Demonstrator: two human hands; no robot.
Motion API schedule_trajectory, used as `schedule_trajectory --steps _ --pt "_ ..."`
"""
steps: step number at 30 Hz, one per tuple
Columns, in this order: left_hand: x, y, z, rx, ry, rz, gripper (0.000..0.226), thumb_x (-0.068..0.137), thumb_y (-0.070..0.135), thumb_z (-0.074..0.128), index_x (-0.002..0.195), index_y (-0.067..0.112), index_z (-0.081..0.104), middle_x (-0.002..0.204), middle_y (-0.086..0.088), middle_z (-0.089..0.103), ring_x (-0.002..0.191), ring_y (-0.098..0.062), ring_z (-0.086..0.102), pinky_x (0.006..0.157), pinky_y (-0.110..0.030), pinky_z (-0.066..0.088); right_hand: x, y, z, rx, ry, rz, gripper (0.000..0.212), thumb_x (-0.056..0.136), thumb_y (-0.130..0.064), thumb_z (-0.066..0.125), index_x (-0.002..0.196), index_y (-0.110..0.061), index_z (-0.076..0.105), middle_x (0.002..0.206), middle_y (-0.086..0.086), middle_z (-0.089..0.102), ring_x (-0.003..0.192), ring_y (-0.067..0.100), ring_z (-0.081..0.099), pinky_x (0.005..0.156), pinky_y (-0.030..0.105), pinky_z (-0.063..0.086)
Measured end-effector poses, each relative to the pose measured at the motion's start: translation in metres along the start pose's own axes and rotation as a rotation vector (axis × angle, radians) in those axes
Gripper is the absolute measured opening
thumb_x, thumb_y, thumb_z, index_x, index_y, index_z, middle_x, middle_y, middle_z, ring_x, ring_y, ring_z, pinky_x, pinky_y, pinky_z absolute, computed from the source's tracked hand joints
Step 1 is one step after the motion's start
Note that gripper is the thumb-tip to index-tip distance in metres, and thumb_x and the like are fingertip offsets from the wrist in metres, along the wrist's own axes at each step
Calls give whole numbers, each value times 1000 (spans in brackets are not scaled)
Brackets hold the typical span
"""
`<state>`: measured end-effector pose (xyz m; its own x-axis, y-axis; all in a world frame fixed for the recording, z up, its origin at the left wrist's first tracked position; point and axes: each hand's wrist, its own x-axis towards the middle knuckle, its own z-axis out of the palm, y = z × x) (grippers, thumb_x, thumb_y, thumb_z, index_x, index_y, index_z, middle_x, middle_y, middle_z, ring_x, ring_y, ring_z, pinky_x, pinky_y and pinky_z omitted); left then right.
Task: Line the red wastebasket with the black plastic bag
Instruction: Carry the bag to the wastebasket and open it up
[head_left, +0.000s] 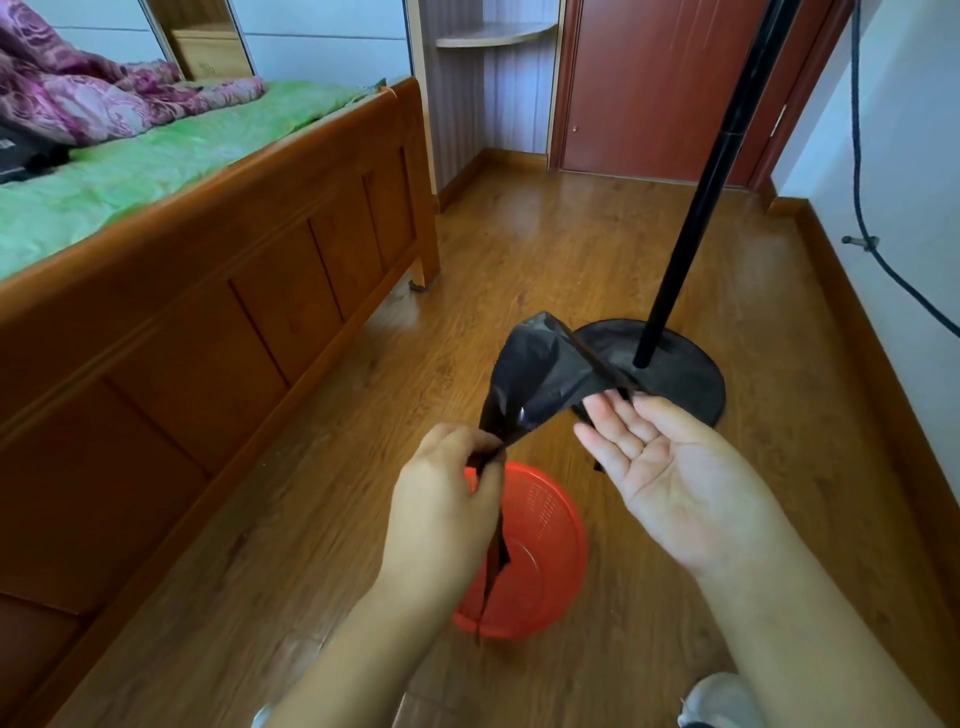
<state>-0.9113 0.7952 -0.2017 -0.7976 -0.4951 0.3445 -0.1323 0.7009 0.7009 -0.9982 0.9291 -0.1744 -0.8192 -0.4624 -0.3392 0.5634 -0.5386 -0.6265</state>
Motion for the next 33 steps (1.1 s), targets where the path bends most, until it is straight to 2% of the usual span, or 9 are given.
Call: schedule_trajectory --steps 5,9,13,15,17,19,21,26,33 --pt "2 -9 -17 31 -112 -30 12 81 9 65 75 20 66 72 16 55 70 4 52 65 0 37 0 -17 -17 -226 38 -154 18 92 0 41 84 -6 56 66 4 74 71 19 72 55 27 57" --pt "-4 -4 -20 -138 -286 -283 23 75 18 73 57 25 61 52 10 62 48 0 57 40 -5 37 0 -14 -22 -350 40 -107 7 91 -8 47 89 -6 54 78 7 75 80 21 71 63 28 55" --pt "-7 5 -16 -396 -332 -435 34 65 21 81 47 17 52 34 11 47 32 -1 42 35 -12 32 -7 -4 -14 -652 -110 -7 36 71 -37 61 100 -17 61 97 3 74 91 15 69 77 31 51" --pt "-6 6 -14 -493 -282 -499 41 62 24 82 47 17 45 34 12 41 32 -4 35 33 -14 29 -15 6 -6 -857 -189 -26 36 65 -43 66 96 -25 65 96 -5 74 91 5 67 76 24 51" --pt "-4 7 -14 -595 -248 -560 40 63 23 81 47 15 45 35 9 43 32 -5 37 33 -14 30 -22 18 2 -986 -288 -64 27 68 -34 72 94 -28 67 92 -10 73 89 -2 65 73 16 51" --pt "-2 7 -16 -726 -264 -640 30 66 21 78 49 11 56 39 3 55 34 -8 49 35 -14 37 -25 30 5 -1128 -368 -151 25 72 -26 71 96 -29 65 93 -13 71 91 -3 62 78 14 50" --pt "-1 7 -19 -882 -338 -701 17 63 22 75 58 8 67 50 -6 66 44 -15 61 42 -19 46 -25 37 5 -1237 -316 -315 25 73 -24 68 96 -32 63 94 -15 68 93 -4 59 80 13 47" --pt "1 5 -25 -974 -392 -677 17 52 22 75 61 9 70 58 -11 69 51 -20 66 47 -24 51 -20 38 5 -1180 -209 -531 17 74 -9 70 77 -25 67 76 -12 69 78 0 63 67 11 46" --pt "2 4 -23 -1003 -382 -651 18 52 26 76 47 16 61 46 -2 63 41 -11 58 41 -18 45 -14 34 2 -1127 -170 -534 19 76 -7 68 67 -23 66 70 -16 68 66 -1 61 60 9 43"
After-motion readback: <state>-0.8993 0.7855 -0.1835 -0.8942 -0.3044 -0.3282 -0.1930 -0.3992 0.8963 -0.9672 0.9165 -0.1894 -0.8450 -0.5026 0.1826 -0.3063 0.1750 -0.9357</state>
